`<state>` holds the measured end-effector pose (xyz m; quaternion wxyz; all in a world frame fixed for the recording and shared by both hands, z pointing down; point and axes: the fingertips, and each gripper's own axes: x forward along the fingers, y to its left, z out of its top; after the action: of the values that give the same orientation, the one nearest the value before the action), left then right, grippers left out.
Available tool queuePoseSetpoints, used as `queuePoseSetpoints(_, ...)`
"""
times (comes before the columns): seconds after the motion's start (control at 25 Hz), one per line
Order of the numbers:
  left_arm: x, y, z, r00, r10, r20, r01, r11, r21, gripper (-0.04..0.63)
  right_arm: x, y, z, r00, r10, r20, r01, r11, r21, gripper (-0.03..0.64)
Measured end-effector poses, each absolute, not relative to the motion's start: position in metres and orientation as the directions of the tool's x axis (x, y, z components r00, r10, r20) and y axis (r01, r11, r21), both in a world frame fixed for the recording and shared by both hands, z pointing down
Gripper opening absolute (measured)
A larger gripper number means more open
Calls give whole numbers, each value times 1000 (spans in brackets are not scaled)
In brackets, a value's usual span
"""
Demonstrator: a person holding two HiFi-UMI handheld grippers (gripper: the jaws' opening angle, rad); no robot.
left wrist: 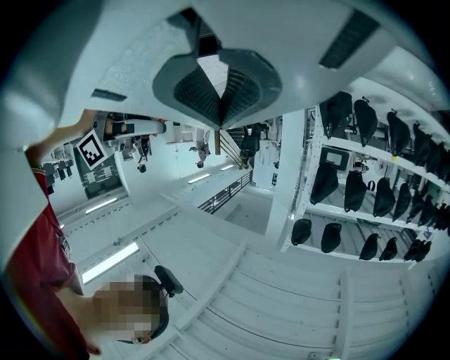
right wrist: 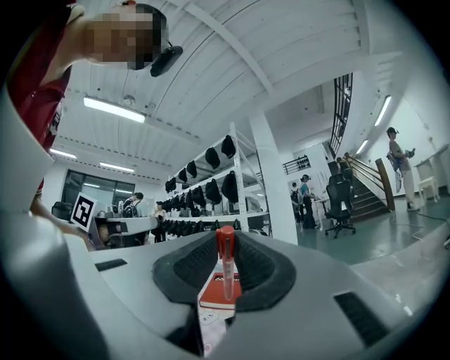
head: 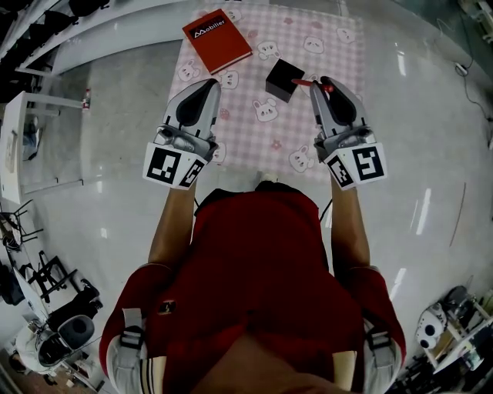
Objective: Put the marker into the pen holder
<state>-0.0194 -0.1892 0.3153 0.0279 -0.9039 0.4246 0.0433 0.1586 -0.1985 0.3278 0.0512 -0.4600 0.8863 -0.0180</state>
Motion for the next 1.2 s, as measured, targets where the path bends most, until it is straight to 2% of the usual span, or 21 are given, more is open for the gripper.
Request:
queuePoseSetpoints(0.44,-12,-219,328,638,-766,-80,-768,-641,9,6,154,-238,360,-583,-812,0,-808,580,-101,66)
queuePoseSetpoints(1.2,-20,-239,351,703,-709,-53,-708,-705,33,6,145,-277,439,-484,-860,162,-875,475,-92,66)
